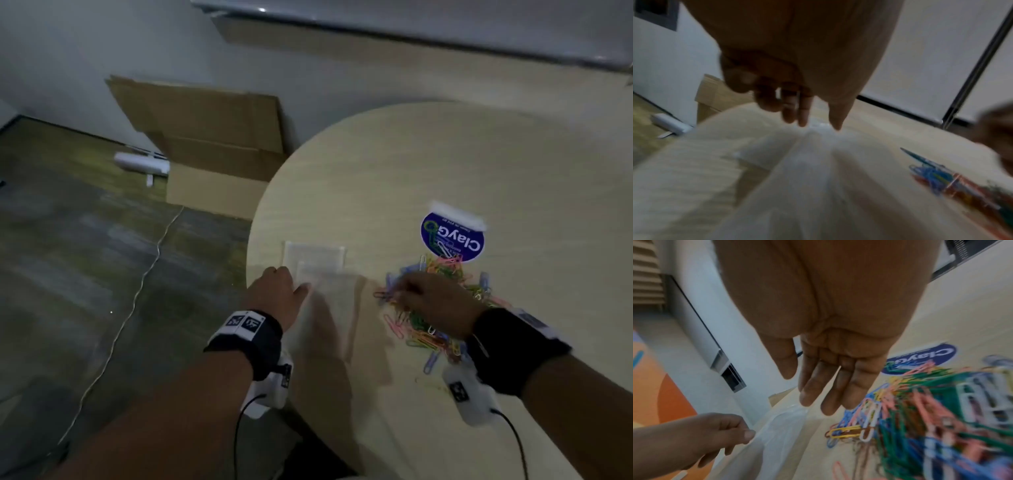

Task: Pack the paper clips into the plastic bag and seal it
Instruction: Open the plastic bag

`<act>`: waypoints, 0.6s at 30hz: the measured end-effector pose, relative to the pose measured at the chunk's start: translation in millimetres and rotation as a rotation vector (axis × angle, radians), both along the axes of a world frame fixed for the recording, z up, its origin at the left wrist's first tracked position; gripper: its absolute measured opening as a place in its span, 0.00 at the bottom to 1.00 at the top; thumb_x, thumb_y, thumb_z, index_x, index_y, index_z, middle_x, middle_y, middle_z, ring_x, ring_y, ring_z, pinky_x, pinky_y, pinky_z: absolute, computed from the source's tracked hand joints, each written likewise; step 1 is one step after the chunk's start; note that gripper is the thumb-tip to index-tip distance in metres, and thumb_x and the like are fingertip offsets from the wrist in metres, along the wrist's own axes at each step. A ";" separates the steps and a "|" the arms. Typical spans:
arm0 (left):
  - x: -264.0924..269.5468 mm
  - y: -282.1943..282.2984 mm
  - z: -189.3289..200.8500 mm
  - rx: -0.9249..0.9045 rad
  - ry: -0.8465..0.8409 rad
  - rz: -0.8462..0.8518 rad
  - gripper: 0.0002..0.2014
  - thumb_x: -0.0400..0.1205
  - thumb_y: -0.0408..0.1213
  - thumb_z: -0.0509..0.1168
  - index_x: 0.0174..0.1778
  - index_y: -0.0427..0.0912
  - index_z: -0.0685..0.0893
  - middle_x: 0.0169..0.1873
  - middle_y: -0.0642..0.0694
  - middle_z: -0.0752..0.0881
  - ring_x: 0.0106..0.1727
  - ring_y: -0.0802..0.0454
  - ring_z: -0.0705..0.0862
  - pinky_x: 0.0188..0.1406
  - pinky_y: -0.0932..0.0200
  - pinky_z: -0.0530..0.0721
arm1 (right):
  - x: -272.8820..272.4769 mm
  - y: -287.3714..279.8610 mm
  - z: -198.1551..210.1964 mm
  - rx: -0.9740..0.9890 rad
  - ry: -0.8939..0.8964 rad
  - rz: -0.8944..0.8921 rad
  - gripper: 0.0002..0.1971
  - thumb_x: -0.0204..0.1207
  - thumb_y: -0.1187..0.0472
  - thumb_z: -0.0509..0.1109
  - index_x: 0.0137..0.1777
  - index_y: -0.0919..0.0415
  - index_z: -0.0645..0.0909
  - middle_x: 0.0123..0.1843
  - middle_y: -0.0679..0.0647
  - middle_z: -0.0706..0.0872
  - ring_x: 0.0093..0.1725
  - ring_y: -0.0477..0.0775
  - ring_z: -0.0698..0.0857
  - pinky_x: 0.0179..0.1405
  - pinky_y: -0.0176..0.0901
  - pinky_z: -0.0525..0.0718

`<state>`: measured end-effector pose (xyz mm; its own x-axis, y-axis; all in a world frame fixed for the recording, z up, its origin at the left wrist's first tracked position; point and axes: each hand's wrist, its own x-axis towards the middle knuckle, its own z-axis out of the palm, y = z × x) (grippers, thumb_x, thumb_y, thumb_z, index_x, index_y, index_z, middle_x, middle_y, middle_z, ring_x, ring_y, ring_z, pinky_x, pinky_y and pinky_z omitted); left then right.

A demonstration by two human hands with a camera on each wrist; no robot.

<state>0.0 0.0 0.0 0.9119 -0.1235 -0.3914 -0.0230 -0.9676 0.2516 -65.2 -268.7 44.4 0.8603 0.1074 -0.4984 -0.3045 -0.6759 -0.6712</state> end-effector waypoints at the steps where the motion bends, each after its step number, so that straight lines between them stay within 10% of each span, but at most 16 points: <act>1: 3.0 -0.5 -3.4 0.034 0.027 0.007 0.21 0.85 0.59 0.59 0.58 0.43 0.78 0.56 0.43 0.78 0.52 0.39 0.83 0.49 0.48 0.80 | 11.6 7.7 -8.7 -0.024 -0.025 0.000 0.07 0.83 0.54 0.64 0.46 0.51 0.82 0.44 0.49 0.86 0.43 0.54 0.84 0.40 0.43 0.79; 9: 12.5 3.4 -20.5 -0.118 0.080 -0.011 0.08 0.85 0.44 0.65 0.58 0.48 0.83 0.57 0.44 0.83 0.57 0.40 0.84 0.55 0.49 0.80 | 67.0 61.1 -43.9 -0.116 -0.023 -0.012 0.10 0.83 0.56 0.62 0.59 0.56 0.82 0.61 0.56 0.81 0.59 0.59 0.81 0.57 0.47 0.76; 18: 12.4 2.5 -12.3 -0.523 0.032 0.109 0.03 0.80 0.41 0.73 0.45 0.51 0.85 0.43 0.53 0.87 0.46 0.52 0.85 0.49 0.58 0.83 | 65.3 55.4 -38.7 0.081 0.100 -0.106 0.07 0.74 0.67 0.69 0.48 0.59 0.87 0.36 0.47 0.87 0.35 0.47 0.82 0.37 0.42 0.77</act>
<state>12.4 2.5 -12.3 0.9191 -0.2148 -0.3304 0.0858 -0.7093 0.6997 0.1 -213.3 5.7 0.8157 0.0617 -0.5752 -0.4391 -0.5814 -0.6850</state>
